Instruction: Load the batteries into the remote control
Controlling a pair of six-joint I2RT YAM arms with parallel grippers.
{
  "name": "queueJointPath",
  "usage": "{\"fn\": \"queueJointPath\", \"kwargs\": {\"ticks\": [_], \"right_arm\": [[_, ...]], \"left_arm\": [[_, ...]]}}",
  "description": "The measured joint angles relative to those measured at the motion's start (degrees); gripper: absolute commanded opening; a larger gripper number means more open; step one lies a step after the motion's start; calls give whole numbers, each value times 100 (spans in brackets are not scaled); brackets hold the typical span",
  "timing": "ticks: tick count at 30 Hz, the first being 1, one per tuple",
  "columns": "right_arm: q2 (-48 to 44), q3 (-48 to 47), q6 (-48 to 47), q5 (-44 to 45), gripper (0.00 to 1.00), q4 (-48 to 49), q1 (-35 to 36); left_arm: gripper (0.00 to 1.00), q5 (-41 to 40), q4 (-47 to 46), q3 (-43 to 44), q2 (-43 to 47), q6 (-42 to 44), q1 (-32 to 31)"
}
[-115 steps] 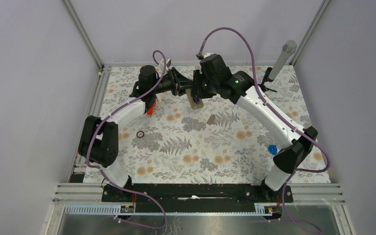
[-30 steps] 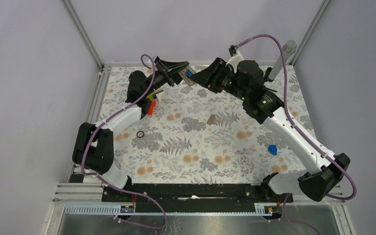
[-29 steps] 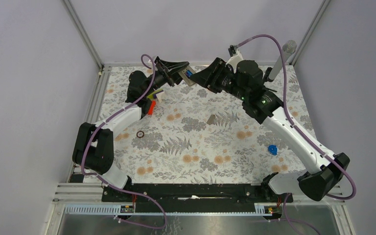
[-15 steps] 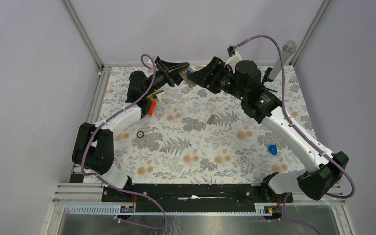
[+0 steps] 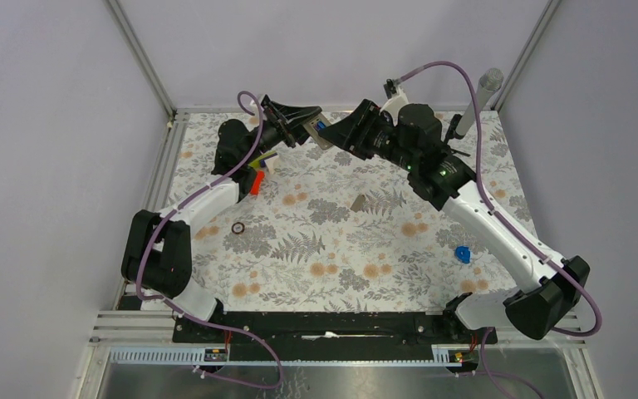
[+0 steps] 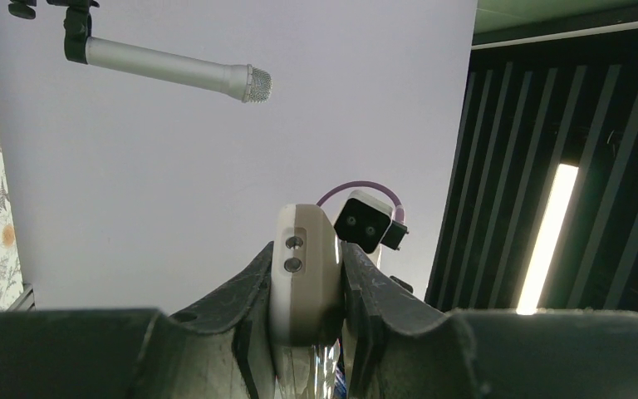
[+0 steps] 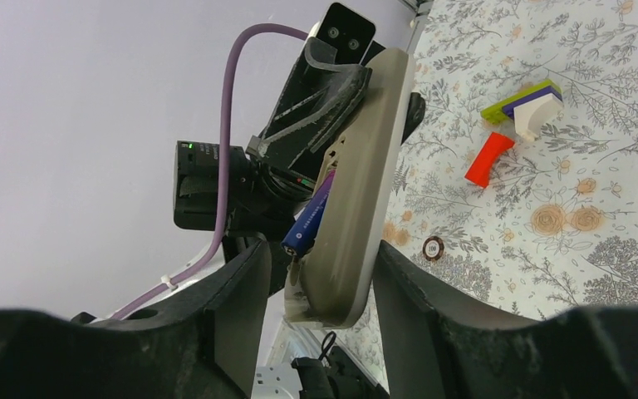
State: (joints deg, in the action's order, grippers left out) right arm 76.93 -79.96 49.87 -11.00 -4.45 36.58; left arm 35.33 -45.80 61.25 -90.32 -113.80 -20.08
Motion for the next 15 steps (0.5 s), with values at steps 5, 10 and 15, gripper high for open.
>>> {"fn": "queueJointPath", "kwargs": {"ticks": [5,10,15], "right_arm": [[101,0,68,-66,50,0,-11],[157,0,168,-107,45,11,-33],[170,0,297,-208,41,55,-83]], "left_arm": [[0,13,31,0,20,96,-2],[0,44,94,17,22,168,0],[0,50,92,66,22,190,2]]}}
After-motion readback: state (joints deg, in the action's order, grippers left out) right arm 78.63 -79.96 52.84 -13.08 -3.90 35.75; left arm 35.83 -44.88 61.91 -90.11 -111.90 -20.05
